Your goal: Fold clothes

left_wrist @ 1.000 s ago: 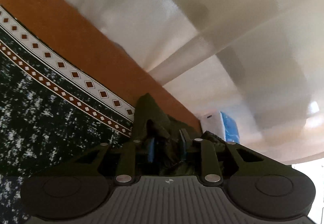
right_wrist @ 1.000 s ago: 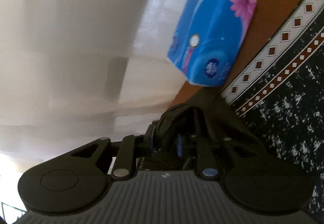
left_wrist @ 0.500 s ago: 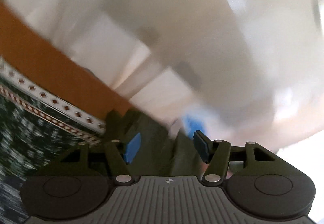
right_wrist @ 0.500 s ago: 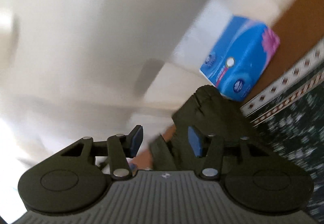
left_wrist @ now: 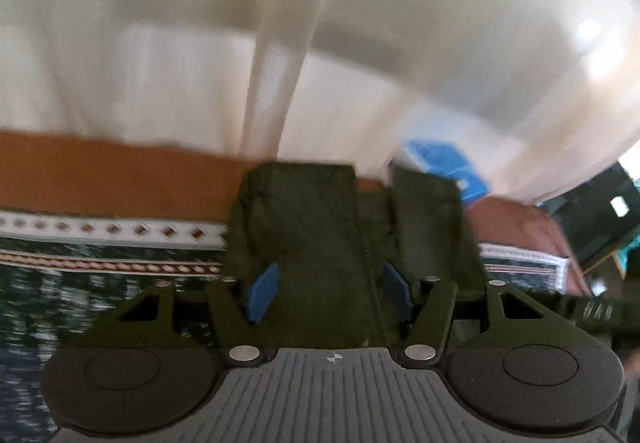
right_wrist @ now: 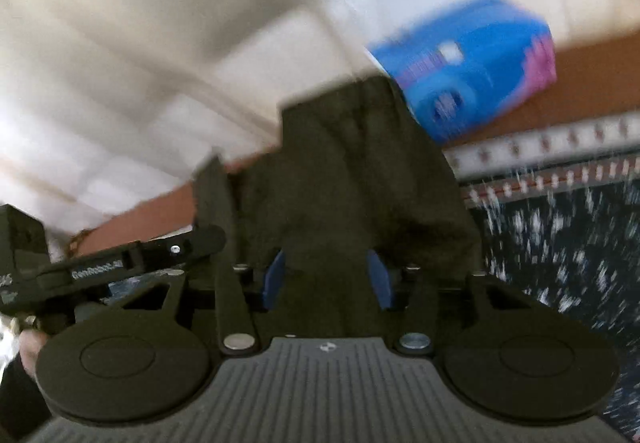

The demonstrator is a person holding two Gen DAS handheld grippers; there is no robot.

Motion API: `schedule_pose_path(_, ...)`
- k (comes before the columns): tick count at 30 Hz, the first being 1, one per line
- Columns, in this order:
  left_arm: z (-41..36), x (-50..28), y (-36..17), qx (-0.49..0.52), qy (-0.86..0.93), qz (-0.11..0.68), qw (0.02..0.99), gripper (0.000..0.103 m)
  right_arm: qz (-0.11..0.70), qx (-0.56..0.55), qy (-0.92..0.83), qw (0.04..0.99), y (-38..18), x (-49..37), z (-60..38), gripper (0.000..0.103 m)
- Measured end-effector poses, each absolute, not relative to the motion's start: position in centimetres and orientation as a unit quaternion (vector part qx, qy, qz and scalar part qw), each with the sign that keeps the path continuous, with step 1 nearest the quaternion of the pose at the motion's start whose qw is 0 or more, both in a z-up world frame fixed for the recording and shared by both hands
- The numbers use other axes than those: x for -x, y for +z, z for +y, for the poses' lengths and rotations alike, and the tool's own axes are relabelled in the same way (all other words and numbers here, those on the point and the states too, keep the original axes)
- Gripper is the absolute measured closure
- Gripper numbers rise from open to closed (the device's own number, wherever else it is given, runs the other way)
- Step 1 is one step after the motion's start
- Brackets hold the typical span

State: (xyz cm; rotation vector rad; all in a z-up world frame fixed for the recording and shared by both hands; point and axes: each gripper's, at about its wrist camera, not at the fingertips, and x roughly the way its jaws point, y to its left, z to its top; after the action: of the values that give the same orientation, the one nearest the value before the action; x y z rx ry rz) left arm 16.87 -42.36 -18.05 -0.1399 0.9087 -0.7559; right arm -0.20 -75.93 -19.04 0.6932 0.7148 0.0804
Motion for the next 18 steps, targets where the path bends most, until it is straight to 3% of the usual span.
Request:
schedule_pose_path(2, -39.9, -16.4, -18.3, 0.067, -0.344, 0.427, 0.834, 0.025, 0.345, -0.315, 0.035, 0.883, -19.1, 0.3, -75.6, 0.037)
schedule_pose_path(5, -37.9, -17.4, -20.7, 0.082, -0.322, 0.465, 0.821, 0.028, 0.354, -0.301, 0.027, 0.885, -19.9, 0.5, -76.2, 0.033)
schedule_pose_path(14, -39.9, -19.5, -24.2, 0.108, -0.379, 0.496, 0.774, 0.027, 0.400, -0.376, -0.004, 0.836, -25.7, 0.4, -79.3, 0.027)
schedule_pose_path(18, -41.0, -19.5, -24.8, 0.120, -0.411, 0.497, 0.754, 0.026, 0.394, -0.403, 0.017, 0.826, -26.2, -0.3, -79.0, 0.030)
